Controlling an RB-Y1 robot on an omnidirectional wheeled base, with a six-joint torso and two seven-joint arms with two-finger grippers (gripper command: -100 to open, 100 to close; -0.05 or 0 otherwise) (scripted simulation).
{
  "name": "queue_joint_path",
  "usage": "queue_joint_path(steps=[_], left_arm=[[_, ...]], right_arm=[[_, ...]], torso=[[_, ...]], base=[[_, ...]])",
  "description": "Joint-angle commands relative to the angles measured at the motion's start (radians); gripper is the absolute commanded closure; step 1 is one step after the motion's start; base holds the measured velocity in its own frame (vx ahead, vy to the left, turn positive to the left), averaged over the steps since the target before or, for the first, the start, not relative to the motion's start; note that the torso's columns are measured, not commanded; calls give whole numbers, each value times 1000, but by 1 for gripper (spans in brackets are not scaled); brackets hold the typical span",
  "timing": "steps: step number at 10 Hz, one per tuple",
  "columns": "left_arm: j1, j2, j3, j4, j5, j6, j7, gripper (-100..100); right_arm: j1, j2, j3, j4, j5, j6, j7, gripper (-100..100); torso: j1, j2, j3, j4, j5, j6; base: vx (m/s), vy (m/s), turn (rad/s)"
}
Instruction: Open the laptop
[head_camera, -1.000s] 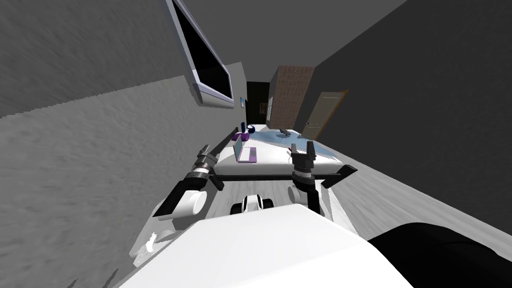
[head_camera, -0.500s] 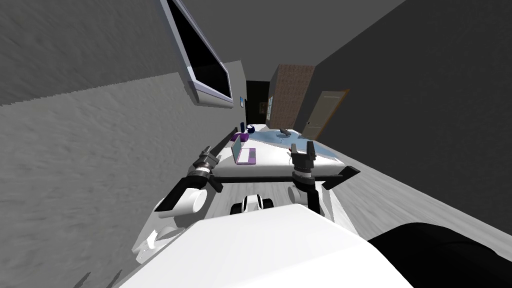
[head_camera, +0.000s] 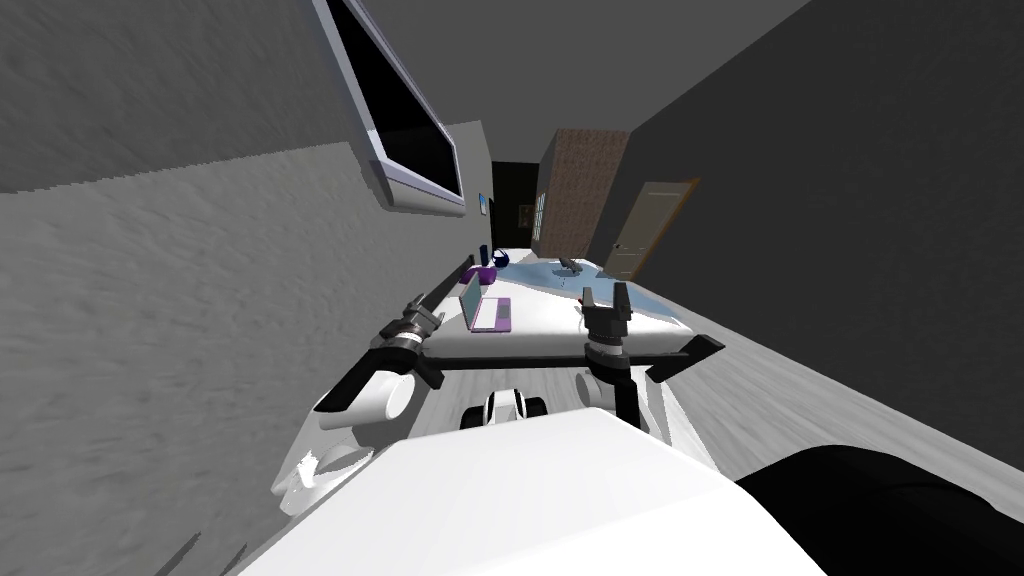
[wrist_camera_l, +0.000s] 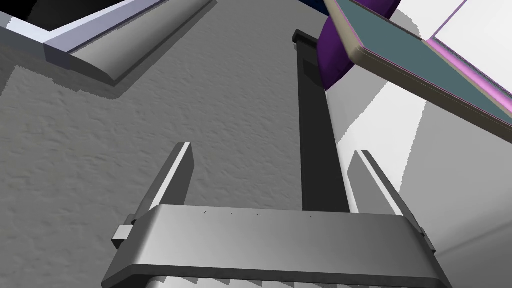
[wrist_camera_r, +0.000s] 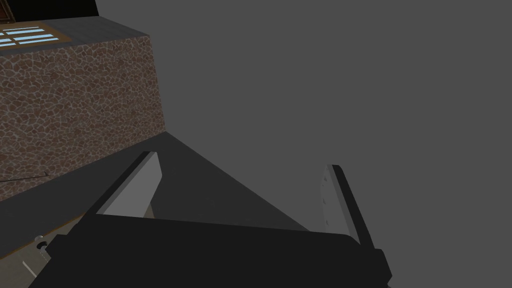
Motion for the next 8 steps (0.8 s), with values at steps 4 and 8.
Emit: queue_joint_path(steps=[4,8], left_arm=[[-39,-23,10,4,25,140,44,-100],[-61,-32,16,6,39,244,67,-100]], right_arm=[[0,0,0,0,0,0,0,0],[0,0,0,0,0,0,0,0]], torso=[[0,0,0,0,0,0],[0,0,0,0,0,0]], base=[[61,-26,-5],[68,-20,-4]])
